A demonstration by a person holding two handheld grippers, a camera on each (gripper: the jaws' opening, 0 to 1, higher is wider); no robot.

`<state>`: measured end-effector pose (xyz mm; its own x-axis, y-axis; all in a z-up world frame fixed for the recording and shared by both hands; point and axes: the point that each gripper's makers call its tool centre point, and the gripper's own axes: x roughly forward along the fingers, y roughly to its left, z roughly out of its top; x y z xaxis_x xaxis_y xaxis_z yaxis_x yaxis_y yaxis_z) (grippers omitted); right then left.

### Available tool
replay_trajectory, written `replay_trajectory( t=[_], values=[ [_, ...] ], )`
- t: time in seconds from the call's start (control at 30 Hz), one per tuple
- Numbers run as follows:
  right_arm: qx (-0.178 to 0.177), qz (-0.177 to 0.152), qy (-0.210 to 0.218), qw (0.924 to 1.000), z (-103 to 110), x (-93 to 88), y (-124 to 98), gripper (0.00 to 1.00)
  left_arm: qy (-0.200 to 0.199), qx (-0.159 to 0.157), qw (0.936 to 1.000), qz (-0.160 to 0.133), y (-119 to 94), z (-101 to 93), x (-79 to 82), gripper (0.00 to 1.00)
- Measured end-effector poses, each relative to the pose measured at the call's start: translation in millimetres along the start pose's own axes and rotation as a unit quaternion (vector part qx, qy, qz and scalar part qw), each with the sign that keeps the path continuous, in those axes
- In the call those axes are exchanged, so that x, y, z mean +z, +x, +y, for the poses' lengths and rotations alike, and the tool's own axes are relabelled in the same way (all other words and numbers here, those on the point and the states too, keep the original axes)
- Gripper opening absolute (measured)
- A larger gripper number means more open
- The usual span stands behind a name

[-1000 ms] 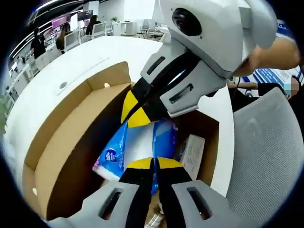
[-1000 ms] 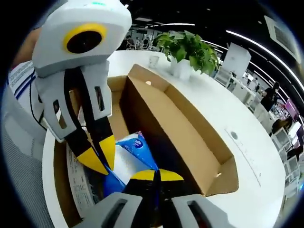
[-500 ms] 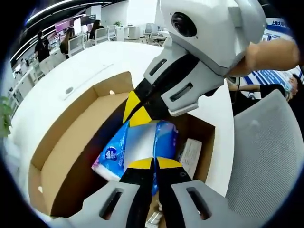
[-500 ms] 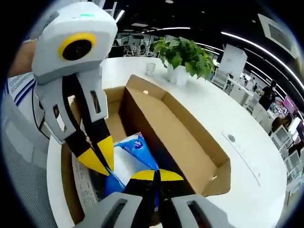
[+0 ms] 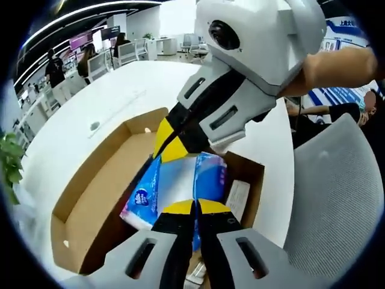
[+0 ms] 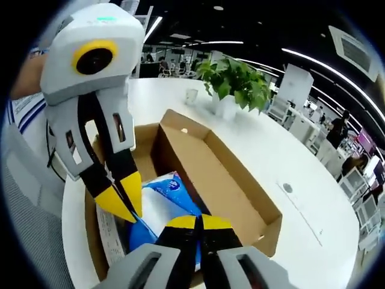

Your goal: Operate the shoe box by opening the lid, removing the specified soft item, and placing it in the target area until the item is outside and the box remains undamaged.

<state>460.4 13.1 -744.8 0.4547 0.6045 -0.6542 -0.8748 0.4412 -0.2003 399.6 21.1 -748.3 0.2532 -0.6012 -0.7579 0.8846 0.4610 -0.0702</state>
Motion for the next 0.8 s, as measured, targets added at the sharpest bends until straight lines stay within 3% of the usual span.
replay_trajectory(
  t=[0.8],
  values=[
    [-0.007, -0.024, -0.008, 0.9997, -9.0, 28.8, -28.6, 0.00, 0.005, 0.004, 0.9998, -0.020, -28.5, -9.6, 30.4, 0.00]
  ],
)
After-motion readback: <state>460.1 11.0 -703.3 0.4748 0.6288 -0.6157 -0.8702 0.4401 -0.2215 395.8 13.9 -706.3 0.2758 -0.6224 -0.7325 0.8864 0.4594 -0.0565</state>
